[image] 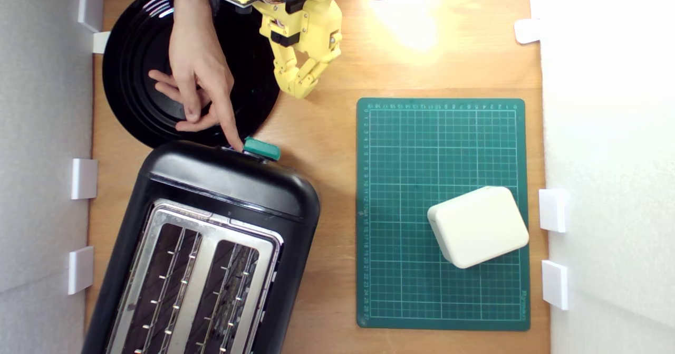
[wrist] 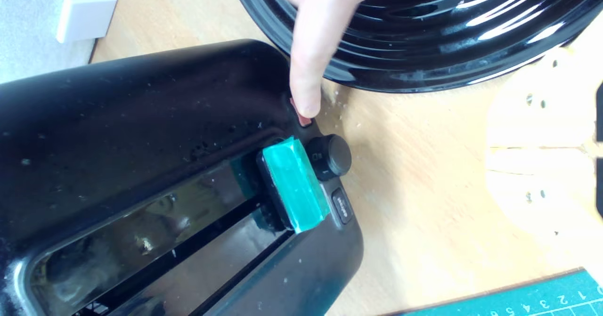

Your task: Start toaster

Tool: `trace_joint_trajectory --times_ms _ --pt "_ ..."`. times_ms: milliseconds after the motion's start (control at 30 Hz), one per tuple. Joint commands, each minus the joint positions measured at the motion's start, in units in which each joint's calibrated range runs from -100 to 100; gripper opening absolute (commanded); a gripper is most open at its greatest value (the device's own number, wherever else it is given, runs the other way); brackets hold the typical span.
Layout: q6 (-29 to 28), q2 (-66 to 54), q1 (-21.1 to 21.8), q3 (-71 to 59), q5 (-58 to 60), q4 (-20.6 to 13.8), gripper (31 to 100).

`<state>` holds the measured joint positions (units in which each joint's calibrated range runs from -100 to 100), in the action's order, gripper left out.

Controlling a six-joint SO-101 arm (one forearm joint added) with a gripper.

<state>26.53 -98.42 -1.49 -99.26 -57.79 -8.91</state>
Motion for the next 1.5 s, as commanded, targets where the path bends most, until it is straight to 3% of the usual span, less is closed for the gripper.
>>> trace_joint_trajectory --times_ms 0,767,967,1467 --pt "-0.13 -0.83 0.14 -0.56 -0.76 -0.47 31.3" --pt "-0.13 -0.83 0.14 -0.56 -0.76 -0.47 31.3" --pt "-0.13 -0.83 3.40 -0.56 -0.76 0.00 31.3" --pt "0.08 -0.92 3.63 -0.56 -0.76 -0.76 31.3"
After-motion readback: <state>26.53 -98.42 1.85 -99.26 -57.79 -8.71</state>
